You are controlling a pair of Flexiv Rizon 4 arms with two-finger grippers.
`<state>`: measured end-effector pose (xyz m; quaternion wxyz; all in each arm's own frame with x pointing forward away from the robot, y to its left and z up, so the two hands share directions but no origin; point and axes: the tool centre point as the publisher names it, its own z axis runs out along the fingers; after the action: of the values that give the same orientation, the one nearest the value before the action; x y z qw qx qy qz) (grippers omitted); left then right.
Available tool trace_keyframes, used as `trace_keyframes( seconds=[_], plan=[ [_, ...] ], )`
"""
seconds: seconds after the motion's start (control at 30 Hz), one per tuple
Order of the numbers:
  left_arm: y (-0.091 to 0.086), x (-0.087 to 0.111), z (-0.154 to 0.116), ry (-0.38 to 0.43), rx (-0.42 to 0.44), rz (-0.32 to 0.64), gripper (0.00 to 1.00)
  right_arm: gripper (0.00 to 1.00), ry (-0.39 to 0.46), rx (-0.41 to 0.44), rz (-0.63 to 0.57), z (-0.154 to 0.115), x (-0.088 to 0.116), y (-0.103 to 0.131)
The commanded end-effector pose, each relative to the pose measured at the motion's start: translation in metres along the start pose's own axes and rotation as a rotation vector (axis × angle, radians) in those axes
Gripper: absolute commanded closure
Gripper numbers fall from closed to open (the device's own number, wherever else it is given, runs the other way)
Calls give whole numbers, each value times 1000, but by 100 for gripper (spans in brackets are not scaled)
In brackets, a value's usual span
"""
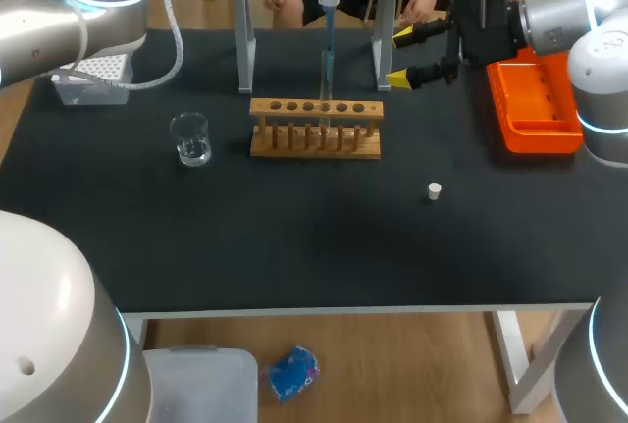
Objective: Invert the test tube, pick up the pipette, mount the tip to pipette, aspirate from beaker and dispense into the tube, eject the tip, return the pipette, and cap with the stopper.
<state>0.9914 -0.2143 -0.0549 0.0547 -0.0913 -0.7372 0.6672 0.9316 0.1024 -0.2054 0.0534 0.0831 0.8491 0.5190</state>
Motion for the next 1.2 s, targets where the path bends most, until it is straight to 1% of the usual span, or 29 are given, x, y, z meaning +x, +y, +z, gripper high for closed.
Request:
trace_keyframes(
  seconds=[0.03,0.47,1.2],
  plan=[
    [-3,1,-1,-6,-8,7,100,0,0,0,0,0,0,0],
    [-6,-3,-5,-12,-15,25,100,0,0,0,0,0,0,0],
    [-14,-3,-6,-9,-29,33,100,0,0,0,0,0,0,0]
  ],
)
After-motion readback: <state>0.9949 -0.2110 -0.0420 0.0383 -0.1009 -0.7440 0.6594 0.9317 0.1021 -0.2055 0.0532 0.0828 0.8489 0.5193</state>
